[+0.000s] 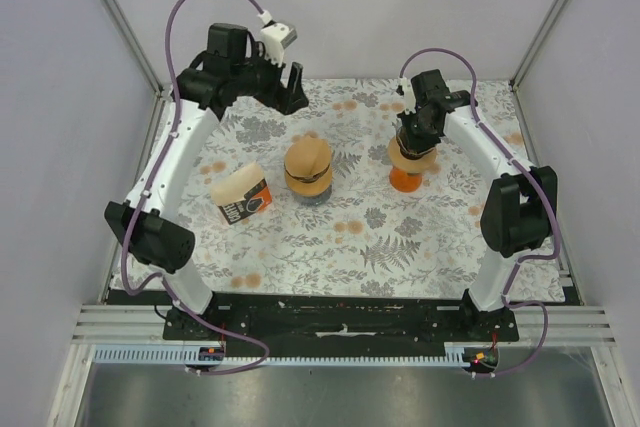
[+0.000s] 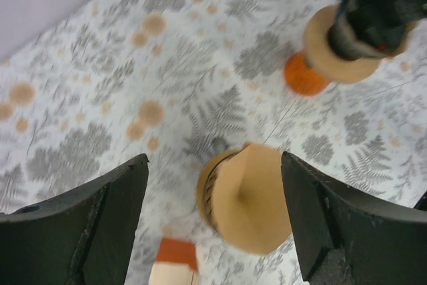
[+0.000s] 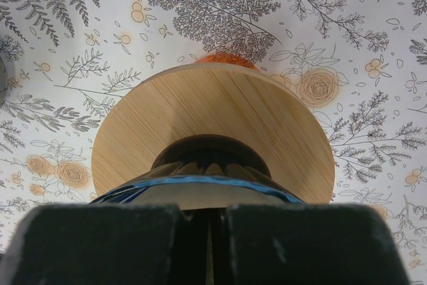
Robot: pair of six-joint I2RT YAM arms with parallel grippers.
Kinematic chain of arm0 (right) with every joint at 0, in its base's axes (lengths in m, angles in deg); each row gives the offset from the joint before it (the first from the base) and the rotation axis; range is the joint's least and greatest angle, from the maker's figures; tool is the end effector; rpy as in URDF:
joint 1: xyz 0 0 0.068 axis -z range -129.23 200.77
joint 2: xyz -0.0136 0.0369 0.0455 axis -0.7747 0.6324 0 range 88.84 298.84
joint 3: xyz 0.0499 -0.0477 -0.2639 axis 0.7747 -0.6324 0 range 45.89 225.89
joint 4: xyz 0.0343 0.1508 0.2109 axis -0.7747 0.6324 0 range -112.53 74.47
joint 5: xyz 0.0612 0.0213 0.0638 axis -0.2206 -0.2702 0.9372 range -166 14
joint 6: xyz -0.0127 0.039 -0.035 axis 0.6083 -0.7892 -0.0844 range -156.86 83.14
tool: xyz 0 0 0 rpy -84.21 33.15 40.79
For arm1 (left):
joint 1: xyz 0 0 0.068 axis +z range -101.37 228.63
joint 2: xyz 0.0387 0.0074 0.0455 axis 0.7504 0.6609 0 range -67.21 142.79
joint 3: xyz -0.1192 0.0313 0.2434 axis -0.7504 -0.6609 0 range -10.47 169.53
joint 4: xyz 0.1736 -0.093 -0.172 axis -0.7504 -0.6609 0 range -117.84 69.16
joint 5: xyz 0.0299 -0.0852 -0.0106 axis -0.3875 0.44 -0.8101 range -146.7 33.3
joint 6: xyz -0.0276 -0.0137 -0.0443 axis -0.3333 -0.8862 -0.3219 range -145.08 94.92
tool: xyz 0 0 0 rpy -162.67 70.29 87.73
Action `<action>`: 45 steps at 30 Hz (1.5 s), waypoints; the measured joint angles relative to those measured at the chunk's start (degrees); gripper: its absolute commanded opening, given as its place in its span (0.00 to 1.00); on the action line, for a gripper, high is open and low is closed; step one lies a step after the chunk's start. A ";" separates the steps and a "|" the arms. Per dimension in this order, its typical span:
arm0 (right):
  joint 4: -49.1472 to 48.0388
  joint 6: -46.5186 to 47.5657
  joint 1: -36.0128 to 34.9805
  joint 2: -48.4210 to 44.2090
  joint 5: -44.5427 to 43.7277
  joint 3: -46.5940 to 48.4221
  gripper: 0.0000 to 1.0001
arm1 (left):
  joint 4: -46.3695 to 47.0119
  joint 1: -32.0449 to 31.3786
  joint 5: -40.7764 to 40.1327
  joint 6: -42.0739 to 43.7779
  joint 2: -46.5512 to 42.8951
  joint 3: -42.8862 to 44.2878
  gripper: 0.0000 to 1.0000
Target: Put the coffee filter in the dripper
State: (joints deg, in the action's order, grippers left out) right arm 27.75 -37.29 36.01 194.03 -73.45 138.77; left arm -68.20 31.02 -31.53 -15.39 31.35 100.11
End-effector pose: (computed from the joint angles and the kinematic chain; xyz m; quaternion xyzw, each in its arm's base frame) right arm 0.3785 0.1013 0.2774 -0.1264 0.9631 0.0527 0.2319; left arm 0.3511 -0.1272 0.4228 0.3018 0.8189 -0.2240 0.4337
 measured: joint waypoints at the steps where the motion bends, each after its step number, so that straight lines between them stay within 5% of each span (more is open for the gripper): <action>1: 0.00 0.00 -0.04 0.00 0.00 0.00 0.00 | 0.52 -1.33 0.11 -0.46 0.31 1.86 0.84; 10: 0.22 0.00 -0.09 0.48 0.35 0.59 0.00 | 5.97 -16.94 3.61 -11.91 14.40 7.67 0.84; 18: 0.11 0.44 -0.09 0.52 1.11 0.68 0.00 | 7.74 -18.40 4.46 -23.45 27.43 12.02 0.78; 28: -0.09 1.42 -0.13 0.52 1.70 0.59 0.00 | 12.46 -18.64 6.75 -30.14 28.39 15.50 0.76; 36: -0.15 1.46 -0.13 0.50 1.92 0.59 0.00 | 12.79 -19.82 6.73 -31.32 29.27 15.80 0.60; 40: -0.22 1.49 -0.13 0.44 2.08 0.59 0.00 | 12.74 -20.15 6.23 -31.32 30.27 15.85 0.39; 45: -0.39 1.53 -0.13 0.22 2.25 0.59 0.01 | 12.79 -20.39 6.32 -31.39 30.53 15.98 0.29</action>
State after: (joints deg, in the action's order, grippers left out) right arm 27.35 -35.76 35.88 194.24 -71.20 139.36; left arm -55.41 10.63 -25.22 -46.77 61.89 116.09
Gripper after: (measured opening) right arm 0.003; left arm 0.319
